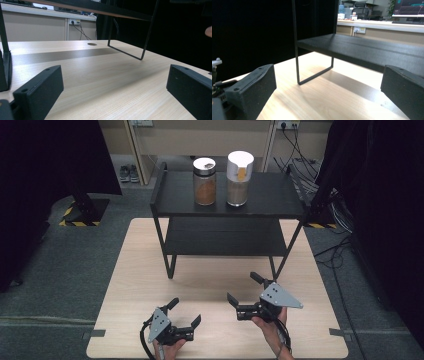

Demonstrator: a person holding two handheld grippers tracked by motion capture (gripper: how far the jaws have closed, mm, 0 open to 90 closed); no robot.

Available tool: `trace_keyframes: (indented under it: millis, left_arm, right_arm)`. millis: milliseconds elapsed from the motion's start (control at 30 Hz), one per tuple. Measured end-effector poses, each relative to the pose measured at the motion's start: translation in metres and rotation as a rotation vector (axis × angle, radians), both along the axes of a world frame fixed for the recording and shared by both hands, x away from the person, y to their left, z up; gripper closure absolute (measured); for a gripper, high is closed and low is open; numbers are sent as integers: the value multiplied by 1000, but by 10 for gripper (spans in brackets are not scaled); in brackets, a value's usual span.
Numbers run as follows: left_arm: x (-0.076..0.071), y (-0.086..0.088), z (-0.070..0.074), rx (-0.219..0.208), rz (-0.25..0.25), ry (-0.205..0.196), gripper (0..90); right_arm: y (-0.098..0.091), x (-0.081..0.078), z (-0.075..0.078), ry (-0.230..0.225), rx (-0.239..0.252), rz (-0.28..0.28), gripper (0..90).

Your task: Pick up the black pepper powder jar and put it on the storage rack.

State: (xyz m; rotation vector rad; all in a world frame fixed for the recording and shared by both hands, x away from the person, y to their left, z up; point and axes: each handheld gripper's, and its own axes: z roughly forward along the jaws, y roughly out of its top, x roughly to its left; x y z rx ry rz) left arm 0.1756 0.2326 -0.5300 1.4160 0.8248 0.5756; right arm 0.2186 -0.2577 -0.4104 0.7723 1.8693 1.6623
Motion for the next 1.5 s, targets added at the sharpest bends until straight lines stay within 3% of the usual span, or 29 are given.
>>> trace_keyframes:
  millis: [700,1500]
  left_arm:
    - [0,1,-1,-3,-2,-2,3]
    - [0,1,-1,-5,-1,-1,3]
  right_arm:
    - [-13,-7,-38,74,14,1,3]
    - [-13,-7,-50,85,28,14,3]
